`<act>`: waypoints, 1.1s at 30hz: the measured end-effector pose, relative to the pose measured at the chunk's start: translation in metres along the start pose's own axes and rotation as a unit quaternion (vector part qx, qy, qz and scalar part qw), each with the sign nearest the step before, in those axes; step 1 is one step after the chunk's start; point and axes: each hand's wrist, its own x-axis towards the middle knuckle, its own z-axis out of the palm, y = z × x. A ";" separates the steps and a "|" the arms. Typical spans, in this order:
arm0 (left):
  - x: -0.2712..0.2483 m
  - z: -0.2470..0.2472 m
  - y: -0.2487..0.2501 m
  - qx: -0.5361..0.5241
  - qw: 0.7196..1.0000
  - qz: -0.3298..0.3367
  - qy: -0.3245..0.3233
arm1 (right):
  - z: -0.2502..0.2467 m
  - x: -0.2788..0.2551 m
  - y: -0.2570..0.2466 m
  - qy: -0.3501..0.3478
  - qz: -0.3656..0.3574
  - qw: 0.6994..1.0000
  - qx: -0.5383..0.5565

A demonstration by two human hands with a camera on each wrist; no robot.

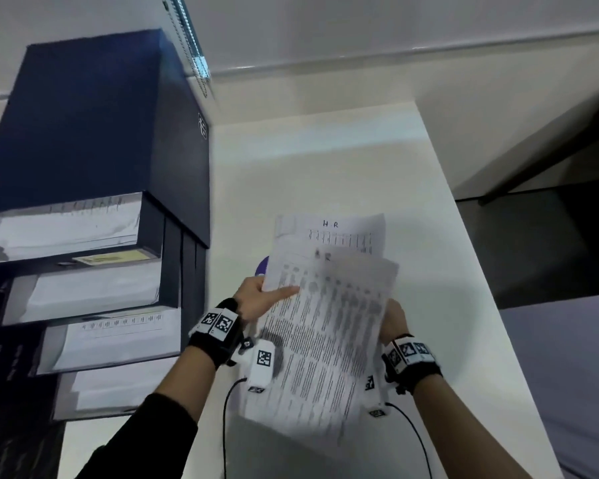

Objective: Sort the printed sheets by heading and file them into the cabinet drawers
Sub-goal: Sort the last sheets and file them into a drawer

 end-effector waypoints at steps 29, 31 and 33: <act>0.116 0.037 -0.006 0.262 0.932 0.110 0.225 | 0.013 0.015 -0.010 0.050 -0.064 0.974 -0.209; 0.117 0.036 -0.005 0.257 0.934 0.107 0.222 | 0.013 0.017 -0.009 0.050 -0.059 0.977 -0.199; 0.117 0.035 0.002 0.251 0.941 0.092 0.206 | 0.012 0.020 -0.009 0.053 -0.061 0.977 -0.197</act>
